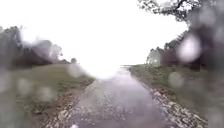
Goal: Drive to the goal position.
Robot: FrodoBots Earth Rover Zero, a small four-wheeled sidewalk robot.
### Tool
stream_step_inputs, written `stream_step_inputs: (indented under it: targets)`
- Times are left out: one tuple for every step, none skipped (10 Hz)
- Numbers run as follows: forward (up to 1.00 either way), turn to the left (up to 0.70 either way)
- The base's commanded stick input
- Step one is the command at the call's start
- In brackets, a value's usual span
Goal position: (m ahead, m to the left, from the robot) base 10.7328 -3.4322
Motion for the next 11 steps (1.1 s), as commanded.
stream_step_inputs:
  targets:
    - [0.85,0.00]
    - [0.85,0.00]
    - [0.85,0.00]
    - [0.85,0.00]
    - [0.85,0.00]
    - [0.85,0.00]
    - [0.85,0.00]
    - [0.85,0.00]
    - [0.85,0.00]
    - [0.85,0.00]
    - [0.85,0.00]
